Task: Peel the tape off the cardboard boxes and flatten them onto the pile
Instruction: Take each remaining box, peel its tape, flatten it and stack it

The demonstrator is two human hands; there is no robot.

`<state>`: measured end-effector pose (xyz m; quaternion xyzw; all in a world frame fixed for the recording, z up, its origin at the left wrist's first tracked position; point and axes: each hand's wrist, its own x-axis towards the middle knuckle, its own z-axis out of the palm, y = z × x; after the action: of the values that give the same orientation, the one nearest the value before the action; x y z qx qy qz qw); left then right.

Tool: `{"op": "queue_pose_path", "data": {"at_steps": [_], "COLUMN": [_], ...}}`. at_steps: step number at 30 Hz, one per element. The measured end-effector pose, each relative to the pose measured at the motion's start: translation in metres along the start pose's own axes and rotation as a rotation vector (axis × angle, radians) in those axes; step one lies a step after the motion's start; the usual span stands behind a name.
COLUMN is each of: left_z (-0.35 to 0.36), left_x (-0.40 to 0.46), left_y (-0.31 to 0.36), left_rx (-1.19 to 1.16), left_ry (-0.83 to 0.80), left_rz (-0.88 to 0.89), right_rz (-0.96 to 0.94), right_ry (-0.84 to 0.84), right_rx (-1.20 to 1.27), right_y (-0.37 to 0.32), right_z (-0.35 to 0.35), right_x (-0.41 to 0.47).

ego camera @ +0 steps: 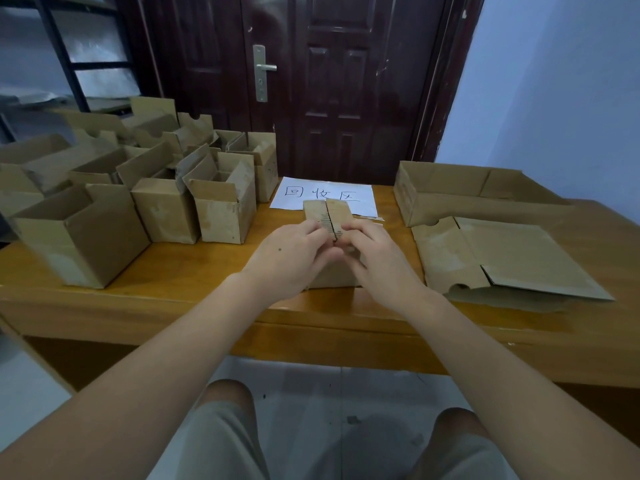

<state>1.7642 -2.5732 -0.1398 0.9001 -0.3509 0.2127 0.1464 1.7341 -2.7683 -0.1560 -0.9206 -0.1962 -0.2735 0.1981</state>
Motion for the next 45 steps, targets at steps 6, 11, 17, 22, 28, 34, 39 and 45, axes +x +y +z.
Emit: {"op": "queue_pose_path", "data": {"at_steps": [6,11,17,22,28,34,39,45], "left_z": [-0.008,-0.011,-0.025,-0.041,-0.048,-0.015,0.032,0.078], "left_x": [0.005,0.01,0.027,0.06,0.116,0.165,0.209,0.256], "left_y": [-0.002,0.001,0.001,0.0,0.01,0.031,0.039,0.033], "left_rx": [0.084,0.098,0.052,0.179,0.19,0.174,0.134,0.375], "left_ry": [0.004,-0.014,-0.04,-0.021,-0.047,-0.056,-0.139,-0.369], "left_rz": [0.079,0.061,0.002,0.1,0.092,0.071,-0.012,0.1], "right_rz": [-0.039,-0.074,-0.089,-0.17,0.002,-0.054,-0.101,0.155], "right_ry": [0.024,0.086,0.167,0.215,0.213,0.307,0.196,-0.151], "right_rx": [0.021,-0.013,-0.058,-0.073,-0.005,-0.318,-0.58,-0.632], "right_y": [-0.002,-0.002,0.001,0.017,0.038,0.089,0.142,0.207], "right_z": [-0.002,-0.004,-0.013,-0.026,-0.054,-0.069,-0.069,-0.063], "right_x": [0.001,0.004,0.019,0.041,0.054,0.068,0.081,0.098]}}
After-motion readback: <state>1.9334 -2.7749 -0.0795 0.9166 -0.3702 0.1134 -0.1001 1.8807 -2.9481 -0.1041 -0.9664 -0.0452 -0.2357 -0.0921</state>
